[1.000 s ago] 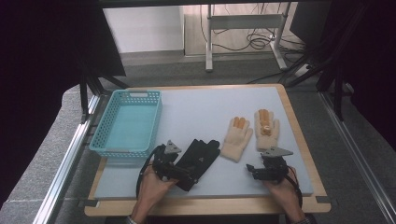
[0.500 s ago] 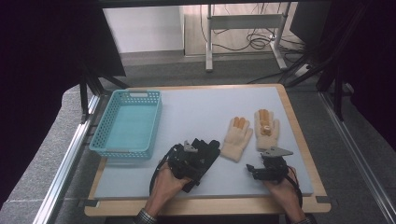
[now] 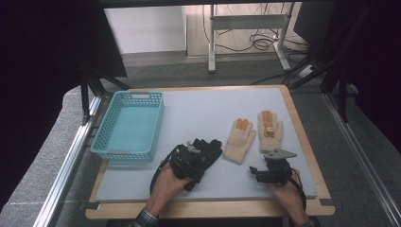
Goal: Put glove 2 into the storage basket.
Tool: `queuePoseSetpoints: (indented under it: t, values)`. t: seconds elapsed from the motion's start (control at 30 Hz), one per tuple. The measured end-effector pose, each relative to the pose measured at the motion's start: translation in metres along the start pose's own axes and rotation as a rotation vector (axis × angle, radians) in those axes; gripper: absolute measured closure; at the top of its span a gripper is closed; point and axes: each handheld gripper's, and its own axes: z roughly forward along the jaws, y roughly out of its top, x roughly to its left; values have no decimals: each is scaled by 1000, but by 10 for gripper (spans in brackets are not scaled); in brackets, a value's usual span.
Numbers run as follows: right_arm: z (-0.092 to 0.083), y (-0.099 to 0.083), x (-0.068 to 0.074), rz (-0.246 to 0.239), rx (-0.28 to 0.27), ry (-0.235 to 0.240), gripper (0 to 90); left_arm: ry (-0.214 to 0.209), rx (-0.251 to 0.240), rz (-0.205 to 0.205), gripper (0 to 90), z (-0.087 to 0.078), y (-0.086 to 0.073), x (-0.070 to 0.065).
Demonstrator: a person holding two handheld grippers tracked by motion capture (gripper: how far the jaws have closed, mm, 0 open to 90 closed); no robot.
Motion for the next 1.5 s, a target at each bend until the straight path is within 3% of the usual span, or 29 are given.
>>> queuePoseSetpoints:
  t: [0.13,0.17,0.23,0.3,0.57,0.83,1.23,1.5]
  values:
    - [0,0,0,0,0,0,218,26,-9,14,461,-6,-1,1]
    - [0,0,0,-1,0,0,218,34,-8,20,461,-7,-1,1]
    - [0,0,0,-1,0,0,218,50,-2,37,599,-9,0,1]
    - [0,0,0,0,0,0,218,47,0,49,627,-10,1,3]
    - [0,0,0,0,0,0,218,9,-33,11,638,-23,6,13]
    - [0,0,0,0,0,0,218,68,-69,-21,628,-48,23,34]
    - [0,0,0,0,-1,1,218,148,-105,-98,624,-85,36,80]
    - [0,0,0,2,-2,1,218,145,-149,-163,621,-105,36,111]
